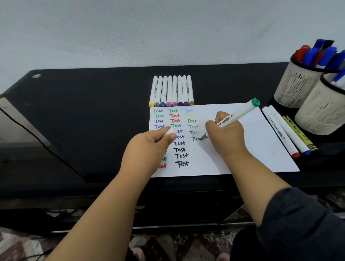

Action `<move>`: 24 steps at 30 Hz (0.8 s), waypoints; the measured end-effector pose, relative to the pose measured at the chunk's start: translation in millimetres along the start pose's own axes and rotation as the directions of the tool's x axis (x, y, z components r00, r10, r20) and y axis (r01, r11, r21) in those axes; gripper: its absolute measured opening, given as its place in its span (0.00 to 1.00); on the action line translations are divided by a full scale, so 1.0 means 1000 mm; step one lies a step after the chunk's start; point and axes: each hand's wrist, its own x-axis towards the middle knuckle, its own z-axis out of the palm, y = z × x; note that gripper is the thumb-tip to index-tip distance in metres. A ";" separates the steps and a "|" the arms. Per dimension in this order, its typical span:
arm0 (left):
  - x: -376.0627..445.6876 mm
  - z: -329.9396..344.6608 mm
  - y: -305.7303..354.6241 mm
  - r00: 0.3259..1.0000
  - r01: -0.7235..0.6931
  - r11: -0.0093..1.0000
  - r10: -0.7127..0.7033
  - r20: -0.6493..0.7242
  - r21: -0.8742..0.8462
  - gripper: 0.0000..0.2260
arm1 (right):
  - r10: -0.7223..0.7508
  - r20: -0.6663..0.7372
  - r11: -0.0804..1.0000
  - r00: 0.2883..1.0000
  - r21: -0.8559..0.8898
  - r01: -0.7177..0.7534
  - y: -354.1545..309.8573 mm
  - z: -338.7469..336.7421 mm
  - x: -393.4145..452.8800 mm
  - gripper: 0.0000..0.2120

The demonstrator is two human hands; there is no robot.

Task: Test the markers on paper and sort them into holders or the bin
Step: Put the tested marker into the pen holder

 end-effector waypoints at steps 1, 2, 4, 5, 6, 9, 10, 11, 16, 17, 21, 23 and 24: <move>0.000 0.000 0.000 1.000 -0.001 1.000 0.001 0.001 -0.001 0.16 | 0.005 -0.005 1.000 1.000 0.010 -0.005 0.000 0.000 0.000 0.18; 0.000 0.000 0.000 1.000 -0.001 1.000 0.001 0.002 0.001 0.16 | 0.010 -0.010 1.000 1.000 0.020 -0.010 0.000 0.000 0.000 0.19; 0.000 0.000 0.000 1.000 -0.004 1.000 0.004 0.002 0.015 0.16 | 0.016 -0.023 1.000 1.000 0.025 -0.015 0.000 0.000 0.000 0.19; 0.001 0.000 0.000 1.000 -0.007 1.000 0.007 0.002 0.023 0.16 | 0.015 -0.027 1.000 1.000 0.016 -0.015 -0.001 -0.001 -0.001 0.18; 0.001 0.001 0.001 1.000 -0.011 1.000 0.011 0.003 0.029 0.16 | 0.012 -0.032 1.000 0.999 0.008 -0.012 -0.002 -0.001 -0.001 0.18; 0.000 0.001 0.000 1.000 -0.014 1.000 0.014 0.015 0.024 0.16 | 0.006 -0.048 1.000 0.999 0.018 -0.005 -0.003 -0.001 -0.002 0.18; 0.000 0.001 0.000 1.000 -0.016 1.000 0.016 0.018 0.022 0.16 | 0.011 -0.047 1.000 0.999 0.024 -0.010 -0.003 -0.002 -0.002 0.18; 0.000 0.001 0.000 1.000 -0.020 1.000 0.019 0.021 0.023 0.16 | 0.015 -0.043 1.000 0.999 0.027 -0.014 -0.003 -0.002 -0.002 0.18; -0.001 0.000 0.000 0.999 -0.027 0.999 0.026 0.044 0.025 0.15 | 0.041 -0.014 0.997 0.999 0.071 -0.040 -0.004 -0.003 -0.003 0.18; -0.001 0.000 -0.001 0.998 -0.026 1.000 0.025 0.049 0.015 0.15 | 0.045 -0.021 0.995 0.999 0.092 -0.043 -0.004 -0.003 -0.003 0.18; 0.000 -0.001 -0.002 0.996 -0.025 0.999 0.029 0.082 -0.040 0.14 | 0.081 -0.029 0.968 0.996 0.240 -0.071 -0.010 -0.008 -0.001 0.17; 0.000 -0.001 -0.001 0.995 -0.023 0.996 0.031 0.098 -0.083 0.14 | 0.063 0.039 0.937 0.997 0.340 -0.073 -0.015 -0.009 -0.004 0.18; -0.001 -0.002 -0.001 0.993 -0.026 0.995 0.036 0.108 -0.098 0.13 | 0.045 0.073 0.922 0.996 0.380 -0.069 -0.017 -0.009 -0.006 0.18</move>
